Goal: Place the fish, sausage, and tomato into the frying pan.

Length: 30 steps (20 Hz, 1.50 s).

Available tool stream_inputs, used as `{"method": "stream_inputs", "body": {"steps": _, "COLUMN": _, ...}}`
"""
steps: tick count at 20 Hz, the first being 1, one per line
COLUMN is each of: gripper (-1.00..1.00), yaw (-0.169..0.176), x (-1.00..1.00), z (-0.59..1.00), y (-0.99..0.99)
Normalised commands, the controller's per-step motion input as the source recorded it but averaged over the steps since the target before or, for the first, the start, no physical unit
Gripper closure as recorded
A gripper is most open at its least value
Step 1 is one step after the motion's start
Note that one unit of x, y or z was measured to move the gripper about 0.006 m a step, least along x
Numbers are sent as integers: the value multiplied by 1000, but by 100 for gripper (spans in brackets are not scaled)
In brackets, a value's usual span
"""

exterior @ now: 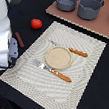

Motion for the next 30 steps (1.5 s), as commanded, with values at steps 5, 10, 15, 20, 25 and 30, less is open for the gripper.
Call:
{"method": "stream_inputs", "body": {"steps": 5, "gripper": 100, "yaw": 71, "x": 477, "z": 1000, "y": 591}}
{"method": "stream_inputs", "body": {"steps": 10, "gripper": 100, "yaw": 48, "x": 558, "z": 1000, "y": 873}}
{"method": "stream_inputs", "body": {"steps": 15, "gripper": 100, "yaw": 37, "x": 440, "z": 967, "y": 969}}
{"method": "stream_inputs", "body": {"steps": 20, "gripper": 100, "yaw": 15, "x": 182, "z": 516, "y": 1000}}
{"method": "stream_inputs", "body": {"steps": 25, "gripper": 100, "yaw": 0, "x": -59, "z": -41, "y": 1000}}
{"method": "stream_inputs", "body": {"steps": 30, "gripper": 100, "yaw": 0, "x": -245, "z": -318, "y": 998}}
